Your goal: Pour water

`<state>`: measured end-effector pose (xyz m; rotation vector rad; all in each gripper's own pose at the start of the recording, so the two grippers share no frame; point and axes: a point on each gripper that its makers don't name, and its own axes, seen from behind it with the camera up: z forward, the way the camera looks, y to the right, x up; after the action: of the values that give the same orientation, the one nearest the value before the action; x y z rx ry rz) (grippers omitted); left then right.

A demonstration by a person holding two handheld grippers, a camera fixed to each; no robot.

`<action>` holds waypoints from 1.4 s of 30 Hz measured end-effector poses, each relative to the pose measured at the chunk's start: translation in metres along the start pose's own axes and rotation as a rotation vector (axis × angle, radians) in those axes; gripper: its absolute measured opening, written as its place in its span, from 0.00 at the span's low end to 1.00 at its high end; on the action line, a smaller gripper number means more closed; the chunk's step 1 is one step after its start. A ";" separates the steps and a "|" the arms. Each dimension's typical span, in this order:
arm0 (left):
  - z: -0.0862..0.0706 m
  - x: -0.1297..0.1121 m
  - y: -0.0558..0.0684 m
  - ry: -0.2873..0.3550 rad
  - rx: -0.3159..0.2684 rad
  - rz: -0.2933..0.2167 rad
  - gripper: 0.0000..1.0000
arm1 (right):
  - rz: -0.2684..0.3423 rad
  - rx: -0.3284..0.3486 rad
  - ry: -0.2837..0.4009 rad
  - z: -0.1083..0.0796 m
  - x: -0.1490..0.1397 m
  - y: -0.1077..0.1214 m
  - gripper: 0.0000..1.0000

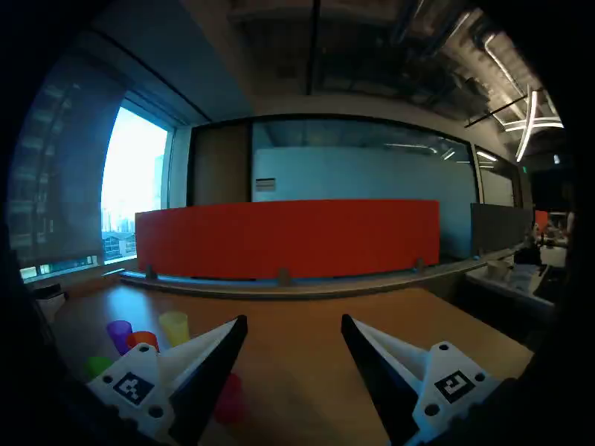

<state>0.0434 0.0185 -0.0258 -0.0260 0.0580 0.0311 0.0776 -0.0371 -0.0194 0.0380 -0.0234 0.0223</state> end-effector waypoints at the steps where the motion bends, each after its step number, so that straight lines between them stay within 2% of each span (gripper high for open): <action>1: 0.001 -0.001 0.000 0.001 -0.001 0.002 0.86 | -0.005 -0.001 -0.002 0.000 -0.001 0.000 0.98; 9: 0.004 -0.012 -0.002 0.013 0.000 -0.004 0.86 | -0.025 -0.010 0.007 0.002 0.005 -0.002 0.98; 24: 0.012 -0.023 -0.008 0.017 0.005 -0.025 0.86 | -0.037 -0.011 -0.017 0.000 0.004 -0.002 0.98; 36: 0.016 -0.029 -0.014 0.002 0.011 -0.036 0.86 | -0.060 -0.013 -0.026 0.000 -0.001 -0.002 0.98; 42: 0.017 -0.031 -0.013 -0.007 0.008 -0.036 0.86 | -0.064 -0.020 -0.029 -0.001 -0.001 0.000 0.98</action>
<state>0.0134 0.0049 -0.0062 -0.0193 0.0508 -0.0052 0.0769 -0.0373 -0.0202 0.0192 -0.0512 -0.0423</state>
